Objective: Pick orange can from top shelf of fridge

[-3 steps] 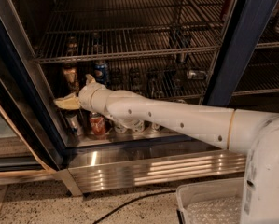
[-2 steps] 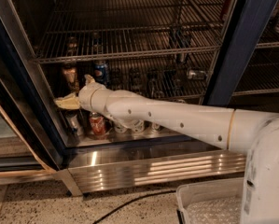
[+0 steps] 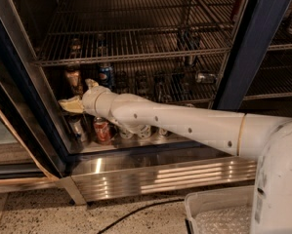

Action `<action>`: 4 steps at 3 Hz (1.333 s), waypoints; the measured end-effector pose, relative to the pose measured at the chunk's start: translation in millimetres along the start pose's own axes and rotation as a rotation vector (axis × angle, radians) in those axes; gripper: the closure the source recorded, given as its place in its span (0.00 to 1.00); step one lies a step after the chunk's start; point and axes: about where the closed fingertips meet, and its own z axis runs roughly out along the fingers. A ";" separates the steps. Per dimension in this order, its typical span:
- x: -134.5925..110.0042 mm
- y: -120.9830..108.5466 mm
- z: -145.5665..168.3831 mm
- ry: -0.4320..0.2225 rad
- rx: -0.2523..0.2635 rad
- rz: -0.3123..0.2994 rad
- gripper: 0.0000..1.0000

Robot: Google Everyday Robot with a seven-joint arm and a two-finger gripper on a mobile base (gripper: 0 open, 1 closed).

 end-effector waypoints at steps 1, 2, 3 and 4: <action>-2.6 -6.8 6.0 0.002 0.008 -0.015 0.28; -4.0 -15.8 24.5 0.016 0.016 -0.042 0.27; -3.8 -16.0 24.5 0.016 0.017 -0.041 0.27; -2.2 -18.4 24.4 0.018 0.022 -0.034 0.29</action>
Offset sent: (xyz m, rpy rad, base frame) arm 0.0321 0.0064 0.0050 -0.0399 -0.0372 -0.0156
